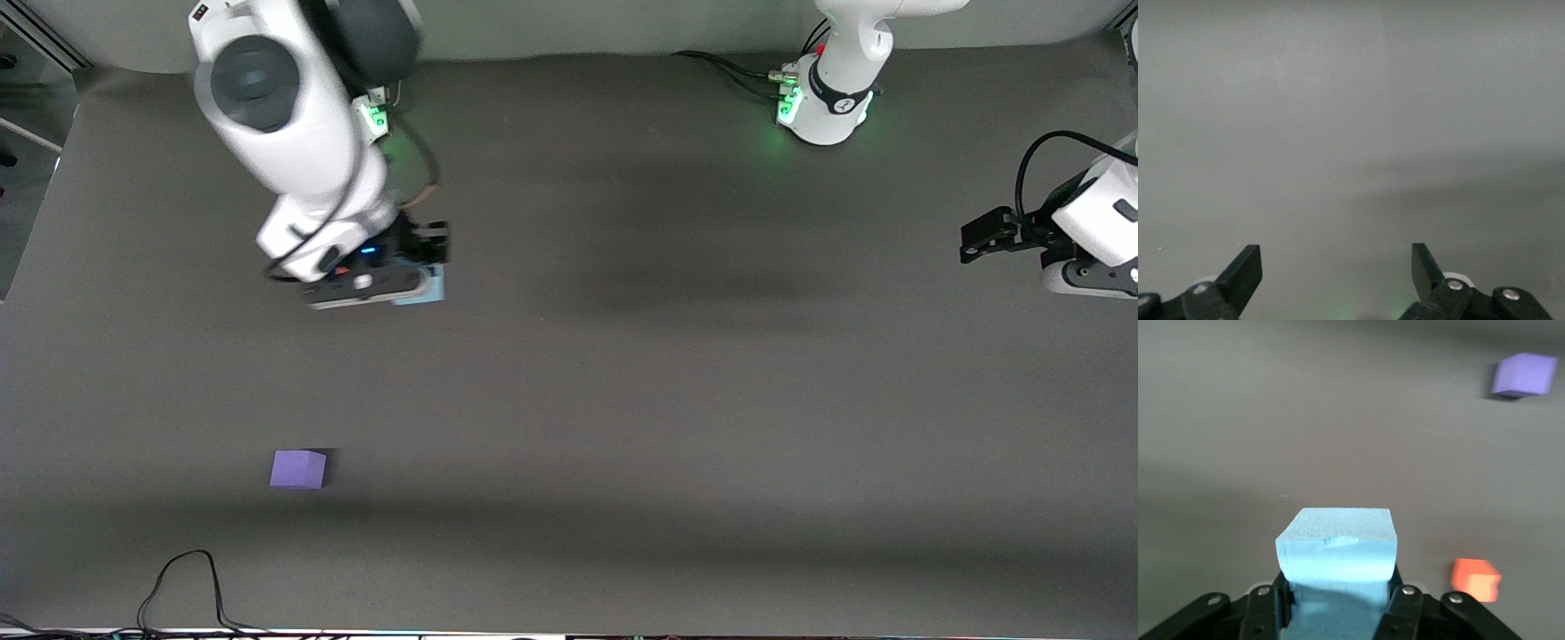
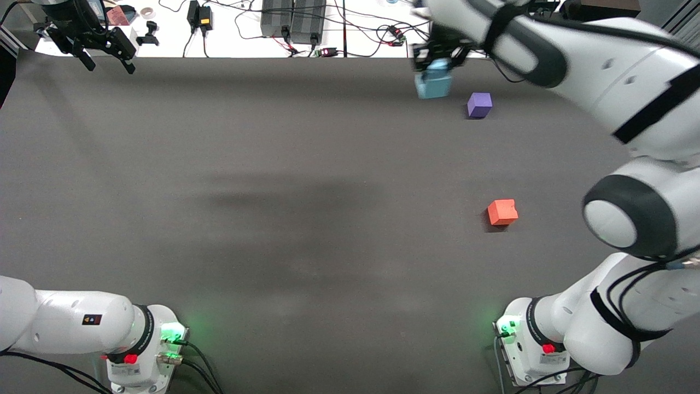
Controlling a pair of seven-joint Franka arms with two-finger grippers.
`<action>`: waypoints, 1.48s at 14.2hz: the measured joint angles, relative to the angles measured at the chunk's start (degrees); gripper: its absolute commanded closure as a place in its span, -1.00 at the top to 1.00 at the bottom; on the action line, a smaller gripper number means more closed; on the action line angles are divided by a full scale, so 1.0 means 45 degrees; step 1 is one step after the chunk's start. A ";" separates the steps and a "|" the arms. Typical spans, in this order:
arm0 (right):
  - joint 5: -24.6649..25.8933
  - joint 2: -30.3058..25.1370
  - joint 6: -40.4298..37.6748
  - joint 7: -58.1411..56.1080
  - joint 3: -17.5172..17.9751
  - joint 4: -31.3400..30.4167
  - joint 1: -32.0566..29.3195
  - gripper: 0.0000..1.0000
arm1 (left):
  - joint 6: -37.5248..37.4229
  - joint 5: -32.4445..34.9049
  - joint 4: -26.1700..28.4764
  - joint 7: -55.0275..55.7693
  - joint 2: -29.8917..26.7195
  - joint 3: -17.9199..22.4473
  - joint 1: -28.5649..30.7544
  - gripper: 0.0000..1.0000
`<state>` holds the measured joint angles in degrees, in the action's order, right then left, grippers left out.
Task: Place blue block between orange and purple blocks
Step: 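Close the right gripper on the blue cube and lift it, then carry the blue cube with the right gripper between orange and purple cubes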
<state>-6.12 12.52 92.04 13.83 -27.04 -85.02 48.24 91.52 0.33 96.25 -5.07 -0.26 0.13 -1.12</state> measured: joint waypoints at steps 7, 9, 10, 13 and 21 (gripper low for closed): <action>0.0874 -0.2753 0.1594 -0.3583 -0.3599 -0.4080 -0.0346 0.03 | 0.0005 0.0019 -0.0085 -0.0007 -0.0001 -0.0006 -0.0027 1.00; 0.0891 -0.2571 0.2435 -0.3573 -0.3549 -0.4621 -0.0191 0.03 | 0.0005 0.0021 -0.0188 -0.0007 -0.0002 -0.0011 -0.0033 1.00; 0.0893 -0.2444 0.3037 -0.3572 -0.3534 -0.4928 -0.0135 0.03 | 0.0005 0.0021 -0.0196 -0.0007 -0.0003 -0.0010 -0.0033 1.00; 0.0897 -0.1937 0.5510 -0.3572 -0.3547 -0.6375 -0.0146 0.03 | 0.0005 0.0023 -0.0206 -0.0006 -0.0007 -0.0007 -0.0033 1.00; -0.3382 0.1506 0.9885 -0.7262 -0.3542 -0.8148 -0.0376 0.03 | 0.0017 0.0023 -0.0217 0.0037 -0.0006 0.0051 -0.0033 1.00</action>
<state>-21.34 19.30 136.52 -18.85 -42.98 -121.68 46.55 91.60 0.43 95.28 -4.90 -0.29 0.36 -1.27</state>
